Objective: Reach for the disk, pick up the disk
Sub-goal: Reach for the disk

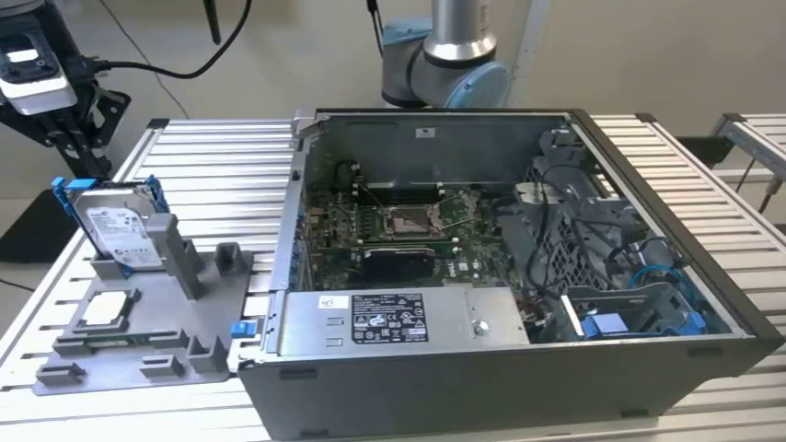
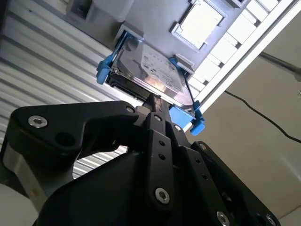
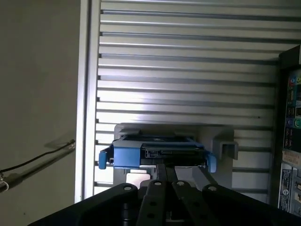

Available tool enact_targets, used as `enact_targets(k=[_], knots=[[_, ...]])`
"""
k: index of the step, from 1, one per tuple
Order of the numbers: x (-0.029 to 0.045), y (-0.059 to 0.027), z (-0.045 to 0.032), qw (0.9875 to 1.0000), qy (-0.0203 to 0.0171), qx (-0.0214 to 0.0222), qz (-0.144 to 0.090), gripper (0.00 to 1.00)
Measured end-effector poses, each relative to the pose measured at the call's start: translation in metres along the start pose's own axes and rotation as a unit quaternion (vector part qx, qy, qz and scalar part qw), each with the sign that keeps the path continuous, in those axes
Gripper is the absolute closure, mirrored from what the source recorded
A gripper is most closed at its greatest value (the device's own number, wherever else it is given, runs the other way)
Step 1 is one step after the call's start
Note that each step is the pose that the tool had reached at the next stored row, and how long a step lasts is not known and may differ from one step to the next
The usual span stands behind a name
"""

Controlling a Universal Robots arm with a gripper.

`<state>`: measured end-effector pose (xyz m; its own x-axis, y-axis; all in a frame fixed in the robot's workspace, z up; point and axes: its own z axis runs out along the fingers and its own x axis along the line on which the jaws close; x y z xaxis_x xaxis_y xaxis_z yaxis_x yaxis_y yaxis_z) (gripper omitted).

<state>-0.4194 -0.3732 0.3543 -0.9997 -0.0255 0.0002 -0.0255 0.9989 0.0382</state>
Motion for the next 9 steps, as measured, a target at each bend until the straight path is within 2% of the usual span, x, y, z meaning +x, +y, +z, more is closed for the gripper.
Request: enact_targets(k=[9], knots=[[0.0016, 0.0, 0.0, 1.0, 0.0, 0.0, 0.0, 1.0]])
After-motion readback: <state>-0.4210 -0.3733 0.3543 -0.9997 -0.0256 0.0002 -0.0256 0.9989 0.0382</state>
